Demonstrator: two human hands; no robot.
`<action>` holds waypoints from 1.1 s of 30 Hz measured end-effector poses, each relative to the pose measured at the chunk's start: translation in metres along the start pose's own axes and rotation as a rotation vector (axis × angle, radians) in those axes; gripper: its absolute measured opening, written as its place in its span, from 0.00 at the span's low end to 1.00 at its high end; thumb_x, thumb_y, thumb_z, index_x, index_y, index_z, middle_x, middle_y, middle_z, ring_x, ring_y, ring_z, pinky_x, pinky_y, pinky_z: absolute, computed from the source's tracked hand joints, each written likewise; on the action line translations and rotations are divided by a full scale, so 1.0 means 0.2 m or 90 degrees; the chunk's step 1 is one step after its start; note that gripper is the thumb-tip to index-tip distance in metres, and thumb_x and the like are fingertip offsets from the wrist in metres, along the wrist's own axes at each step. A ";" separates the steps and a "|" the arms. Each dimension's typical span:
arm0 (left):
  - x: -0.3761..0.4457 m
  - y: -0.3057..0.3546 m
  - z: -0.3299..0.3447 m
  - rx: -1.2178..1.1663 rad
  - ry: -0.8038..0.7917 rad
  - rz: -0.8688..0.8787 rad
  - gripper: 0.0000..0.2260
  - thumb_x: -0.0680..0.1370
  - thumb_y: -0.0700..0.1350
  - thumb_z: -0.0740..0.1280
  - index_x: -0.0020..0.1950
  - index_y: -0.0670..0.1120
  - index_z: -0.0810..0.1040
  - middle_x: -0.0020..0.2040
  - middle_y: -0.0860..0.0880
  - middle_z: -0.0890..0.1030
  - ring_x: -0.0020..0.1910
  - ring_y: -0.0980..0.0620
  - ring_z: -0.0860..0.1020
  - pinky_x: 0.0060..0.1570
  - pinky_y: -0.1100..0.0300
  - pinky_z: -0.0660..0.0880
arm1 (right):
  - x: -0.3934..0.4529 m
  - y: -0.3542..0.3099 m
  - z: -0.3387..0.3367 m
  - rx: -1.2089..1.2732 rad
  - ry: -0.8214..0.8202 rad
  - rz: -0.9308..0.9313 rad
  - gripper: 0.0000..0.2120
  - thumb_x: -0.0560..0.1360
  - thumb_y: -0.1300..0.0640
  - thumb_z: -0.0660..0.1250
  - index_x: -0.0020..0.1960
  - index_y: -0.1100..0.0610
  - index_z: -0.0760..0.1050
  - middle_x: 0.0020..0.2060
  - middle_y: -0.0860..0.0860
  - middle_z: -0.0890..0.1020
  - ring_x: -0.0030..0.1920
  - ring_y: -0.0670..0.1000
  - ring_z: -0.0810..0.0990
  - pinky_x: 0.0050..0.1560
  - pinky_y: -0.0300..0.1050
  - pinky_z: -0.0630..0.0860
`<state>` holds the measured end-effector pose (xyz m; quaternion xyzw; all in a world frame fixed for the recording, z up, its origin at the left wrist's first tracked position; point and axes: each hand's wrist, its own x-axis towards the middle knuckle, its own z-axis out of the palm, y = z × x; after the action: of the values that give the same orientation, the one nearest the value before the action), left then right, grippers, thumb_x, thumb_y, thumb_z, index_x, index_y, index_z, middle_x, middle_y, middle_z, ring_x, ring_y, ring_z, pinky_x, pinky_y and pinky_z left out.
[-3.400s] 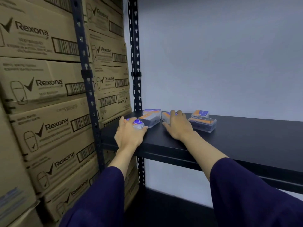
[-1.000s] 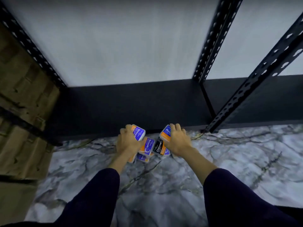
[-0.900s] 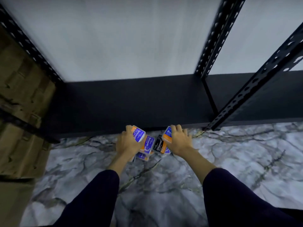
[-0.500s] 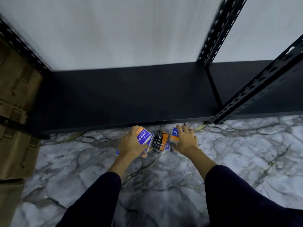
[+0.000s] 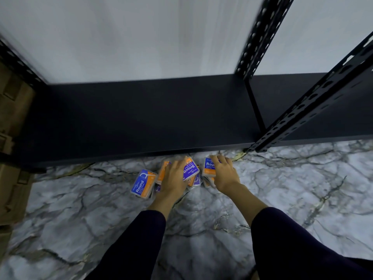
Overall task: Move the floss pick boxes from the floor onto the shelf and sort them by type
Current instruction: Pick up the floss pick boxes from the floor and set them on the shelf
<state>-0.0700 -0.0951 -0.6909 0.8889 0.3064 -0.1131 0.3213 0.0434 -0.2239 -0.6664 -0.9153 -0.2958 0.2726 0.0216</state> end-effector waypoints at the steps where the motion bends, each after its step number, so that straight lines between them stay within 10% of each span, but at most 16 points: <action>1: 0.00 0.00 0.00 -0.002 -0.003 0.001 0.37 0.76 0.45 0.71 0.78 0.48 0.54 0.73 0.46 0.64 0.72 0.46 0.61 0.70 0.51 0.62 | 0.00 0.00 0.00 0.002 -0.002 -0.003 0.39 0.73 0.59 0.71 0.77 0.55 0.52 0.74 0.55 0.60 0.73 0.58 0.57 0.68 0.53 0.68; 7: -0.03 0.03 -0.09 0.057 -0.027 -0.008 0.36 0.77 0.53 0.67 0.79 0.48 0.51 0.79 0.47 0.53 0.77 0.43 0.49 0.75 0.46 0.53 | -0.06 -0.04 -0.08 -0.037 0.007 0.003 0.39 0.74 0.58 0.70 0.77 0.57 0.51 0.75 0.57 0.58 0.76 0.58 0.54 0.73 0.53 0.60; 14: -0.18 0.16 -0.43 0.137 0.032 -0.059 0.14 0.80 0.49 0.60 0.62 0.46 0.77 0.62 0.46 0.77 0.60 0.45 0.75 0.58 0.51 0.71 | -0.23 -0.20 -0.36 0.020 0.089 -0.017 0.20 0.76 0.62 0.60 0.68 0.59 0.66 0.64 0.57 0.72 0.66 0.59 0.68 0.62 0.53 0.70; 21: -0.44 0.36 -0.92 0.155 0.075 -0.077 0.12 0.79 0.49 0.60 0.58 0.47 0.77 0.56 0.46 0.79 0.54 0.44 0.78 0.55 0.51 0.74 | -0.53 -0.41 -0.82 0.058 0.167 -0.061 0.13 0.76 0.57 0.59 0.58 0.58 0.75 0.55 0.57 0.79 0.55 0.61 0.78 0.45 0.45 0.69; 33: -1.15 0.63 -1.86 0.160 0.286 -0.039 0.13 0.79 0.48 0.60 0.59 0.45 0.78 0.58 0.47 0.79 0.54 0.45 0.78 0.51 0.55 0.73 | -1.21 -0.95 -1.56 0.041 0.306 -0.220 0.15 0.78 0.53 0.59 0.61 0.58 0.74 0.57 0.55 0.78 0.55 0.57 0.78 0.49 0.47 0.73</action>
<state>-0.1704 -0.0425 -0.2511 0.9150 0.3804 0.0400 0.1287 -0.0604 -0.1634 -0.2450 -0.8887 -0.4246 0.0492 0.1660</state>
